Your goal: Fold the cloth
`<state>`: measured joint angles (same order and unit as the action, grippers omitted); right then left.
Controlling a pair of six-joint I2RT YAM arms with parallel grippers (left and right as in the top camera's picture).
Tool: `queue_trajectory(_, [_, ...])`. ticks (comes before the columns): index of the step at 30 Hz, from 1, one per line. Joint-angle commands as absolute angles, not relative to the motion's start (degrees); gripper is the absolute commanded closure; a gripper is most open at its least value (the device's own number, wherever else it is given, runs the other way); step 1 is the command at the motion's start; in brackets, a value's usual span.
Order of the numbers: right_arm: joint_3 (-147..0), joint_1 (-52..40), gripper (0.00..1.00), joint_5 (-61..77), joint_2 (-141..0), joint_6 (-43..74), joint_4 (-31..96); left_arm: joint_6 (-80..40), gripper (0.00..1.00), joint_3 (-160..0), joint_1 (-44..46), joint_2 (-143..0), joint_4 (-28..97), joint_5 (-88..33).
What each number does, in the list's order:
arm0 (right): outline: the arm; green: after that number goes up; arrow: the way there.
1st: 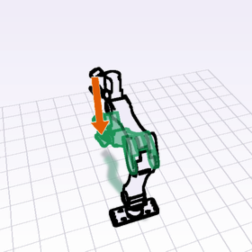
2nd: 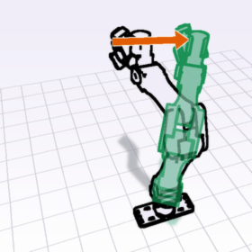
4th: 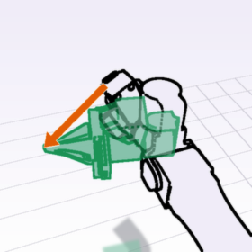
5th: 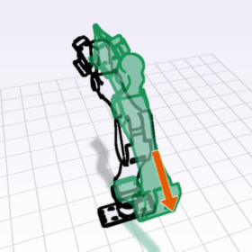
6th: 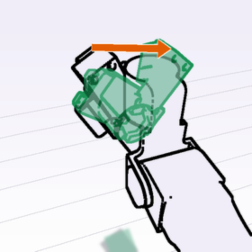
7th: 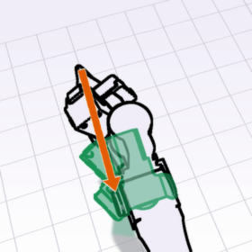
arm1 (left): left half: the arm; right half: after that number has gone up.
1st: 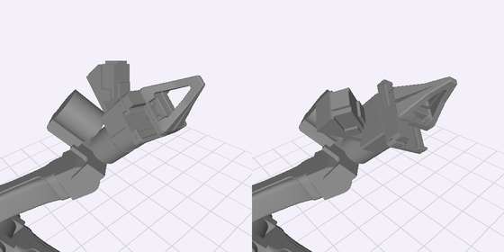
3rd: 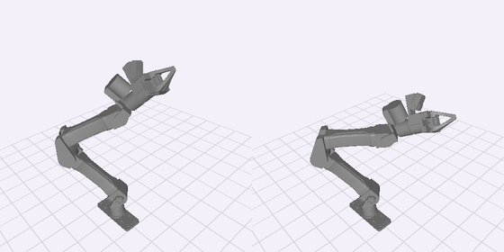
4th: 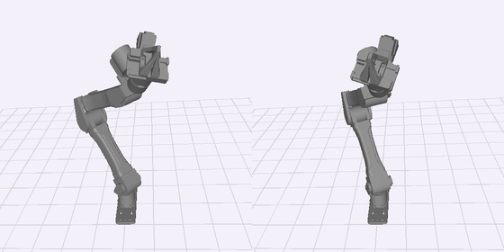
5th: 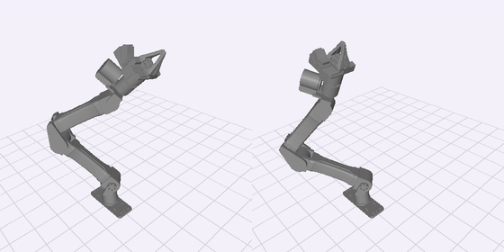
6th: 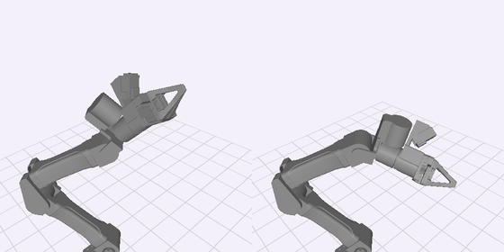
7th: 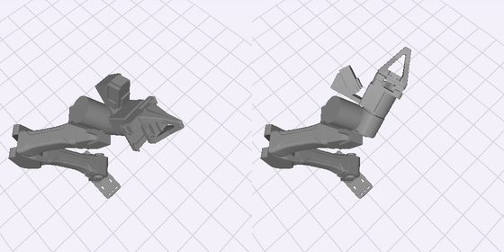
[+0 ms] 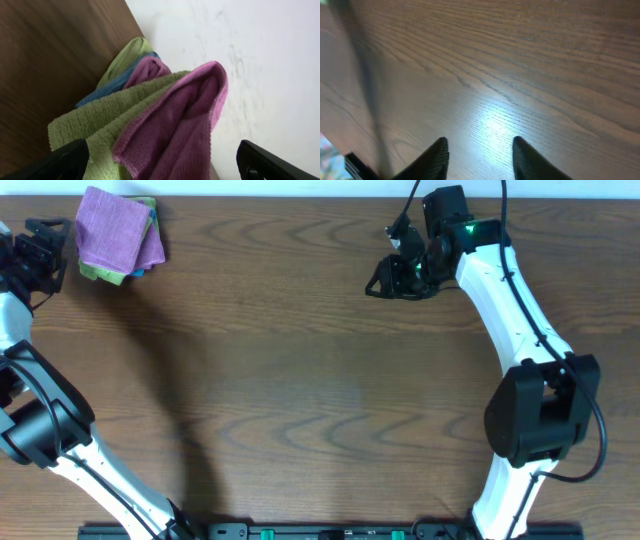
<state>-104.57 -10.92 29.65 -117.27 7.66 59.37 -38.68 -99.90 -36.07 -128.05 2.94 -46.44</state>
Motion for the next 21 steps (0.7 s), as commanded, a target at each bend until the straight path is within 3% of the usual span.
queue_trajectory(1, [-105.67, -11.27, 0.48, 28.03, -115.66, 8.12, 60.05, -33.91, 0.04, -102.24, -37.30, -123.37, 4.16, -47.48])
queue_trajectory(10, [-122.37, -11.22, 0.05, 14.04, -112.99, 5.02, 72.49, -13.30, 0.04, -102.24, -37.47, -97.45, 29.30, -32.56])
queue_trajectory(17, [-124.97, -11.22, 0.01, 6.72, -102.43, -0.82, 79.42, -3.90, 0.04, -102.15, -34.59, -81.10, 51.96, -27.03])
queue_trajectory(21, [-124.64, -11.22, 0.01, 3.86, -96.38, -2.07, 82.19, -3.53, 0.04, -102.06, -28.64, -73.36, 56.93, -19.81])
